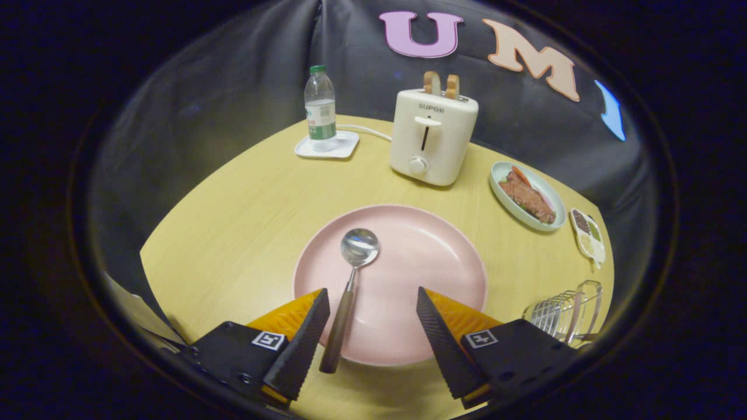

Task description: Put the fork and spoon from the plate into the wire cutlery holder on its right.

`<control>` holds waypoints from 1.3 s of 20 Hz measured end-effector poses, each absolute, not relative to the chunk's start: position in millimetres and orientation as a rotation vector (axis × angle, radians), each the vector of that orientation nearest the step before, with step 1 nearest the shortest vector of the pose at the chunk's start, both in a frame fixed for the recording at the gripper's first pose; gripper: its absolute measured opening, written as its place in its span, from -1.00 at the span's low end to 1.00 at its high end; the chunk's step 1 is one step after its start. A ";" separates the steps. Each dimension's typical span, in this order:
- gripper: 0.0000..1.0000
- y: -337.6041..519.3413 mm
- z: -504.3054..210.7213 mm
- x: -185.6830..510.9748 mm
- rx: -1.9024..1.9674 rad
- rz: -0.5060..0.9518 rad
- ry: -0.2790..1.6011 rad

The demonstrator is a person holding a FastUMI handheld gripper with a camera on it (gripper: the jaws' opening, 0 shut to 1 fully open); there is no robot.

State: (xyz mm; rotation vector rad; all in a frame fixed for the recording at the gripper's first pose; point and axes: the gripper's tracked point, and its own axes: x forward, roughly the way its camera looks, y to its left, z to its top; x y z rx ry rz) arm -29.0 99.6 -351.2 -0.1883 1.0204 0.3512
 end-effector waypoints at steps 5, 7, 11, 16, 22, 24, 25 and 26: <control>0.24 102.3 -373.1 -38.9 -0.214 0.363 1.110; -0.03 103.5 -376.3 -41.2 -0.210 0.364 1.136; -0.57 102.7 -376.4 -42.1 -0.208 0.373 1.153; -0.83 87.0 -362.7 -41.7 -0.179 0.374 1.182; -0.83 40.5 -316.4 -33.6 -0.234 0.394 1.207; -0.83 24.7 -299.3 -30.2 -0.250 0.402 1.211; -0.83 14.5 -291.3 -27.5 -0.263 0.402 1.210; -0.83 2.8 -283.8 -25.7 -0.275 0.394 1.217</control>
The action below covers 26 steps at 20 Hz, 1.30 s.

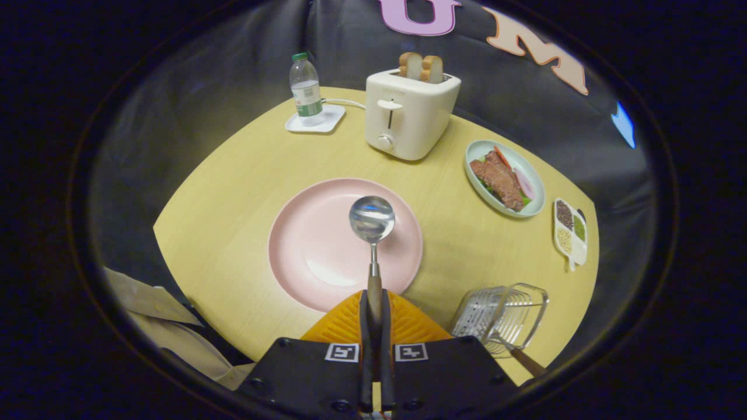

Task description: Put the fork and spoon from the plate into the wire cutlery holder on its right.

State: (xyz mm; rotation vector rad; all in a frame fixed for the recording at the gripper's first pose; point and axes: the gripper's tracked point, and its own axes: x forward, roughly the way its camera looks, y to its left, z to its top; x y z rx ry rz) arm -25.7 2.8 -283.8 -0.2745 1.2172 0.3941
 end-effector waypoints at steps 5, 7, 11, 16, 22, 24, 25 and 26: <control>-0.83 -63.4 -258.8 -22.0 -0.348 0.347 1.271; -0.83 -85.7 -251.8 -25.2 -0.380 0.335 1.288; -0.83 -123.5 -245.9 -37.4 -0.407 0.307 1.339; -0.83 -154.8 -243.3 -50.6 -0.427 0.280 1.395; -0.81 -157.8 -238.9 -52.8 -0.333 0.247 1.442; -0.78 -157.7 -238.8 -53.9 -0.338 0.247 1.453; -0.73 -158.1 -239.9 -52.7 -0.339 0.247 1.448; -0.67 -159.5 -238.4 -48.9 -0.346 0.238 1.435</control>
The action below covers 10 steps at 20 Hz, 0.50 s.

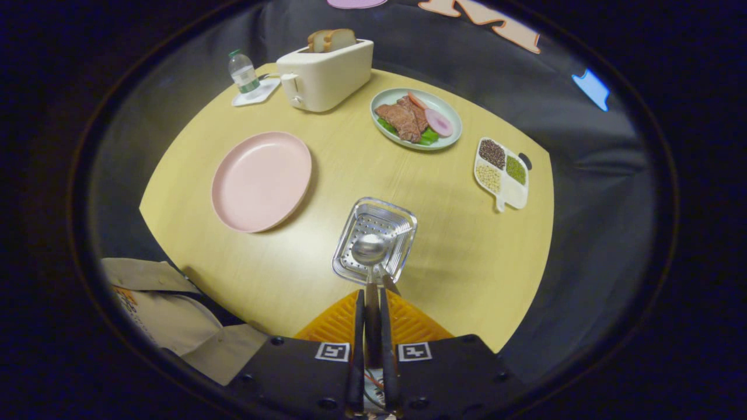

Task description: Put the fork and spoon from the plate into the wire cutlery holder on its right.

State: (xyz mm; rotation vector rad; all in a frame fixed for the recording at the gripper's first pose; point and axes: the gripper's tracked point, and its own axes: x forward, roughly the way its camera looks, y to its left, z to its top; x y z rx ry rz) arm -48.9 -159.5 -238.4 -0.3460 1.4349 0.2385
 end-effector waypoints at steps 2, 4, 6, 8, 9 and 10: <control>-0.41 -155.3 -236.7 -44.9 -0.333 0.238 1.406; -0.14 -150.9 -230.5 -38.8 -0.310 0.239 1.358; 0.66 -145.5 -220.1 -28.0 -0.273 0.221 1.278; 1.00 -130.8 -202.9 -14.2 -0.200 0.210 1.154; 1.00 -120.0 -190.1 -5.2 -0.159 0.214 1.067; 1.00 -111.9 -174.4 4.5 -0.122 0.209 0.969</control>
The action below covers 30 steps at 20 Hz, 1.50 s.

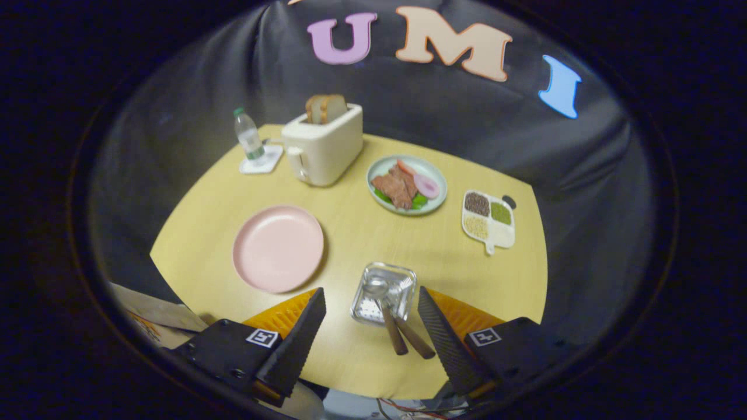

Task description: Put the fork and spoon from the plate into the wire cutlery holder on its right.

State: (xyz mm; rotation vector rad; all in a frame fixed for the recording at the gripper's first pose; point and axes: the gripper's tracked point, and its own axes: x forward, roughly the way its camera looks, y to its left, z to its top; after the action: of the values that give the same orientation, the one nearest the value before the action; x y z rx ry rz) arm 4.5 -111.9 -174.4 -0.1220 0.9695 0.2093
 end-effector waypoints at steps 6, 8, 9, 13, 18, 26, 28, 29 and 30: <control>1.00 -111.4 -76.8 14.0 -0.043 0.093 0.463; 1.00 -115.7 -57.1 5.4 -0.023 0.054 0.368; 1.00 -115.9 -47.9 1.2 0.000 0.037 0.321; 1.00 -125.0 -20.2 -11.5 0.076 -0.019 0.174; 1.00 -136.9 -7.7 -25.1 0.021 -0.045 0.130; 1.00 -140.7 -6.5 -25.5 0.001 -0.046 0.138; 1.00 -140.1 -4.5 -26.0 0.000 -0.044 0.131; 1.00 -140.3 -5.6 -25.9 -0.001 -0.044 0.129; 1.00 -140.9 -6.1 -25.0 0.000 -0.044 0.129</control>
State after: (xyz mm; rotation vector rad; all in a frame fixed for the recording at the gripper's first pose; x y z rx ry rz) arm -25.0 -140.9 -6.1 -0.0003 0.1291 -0.0441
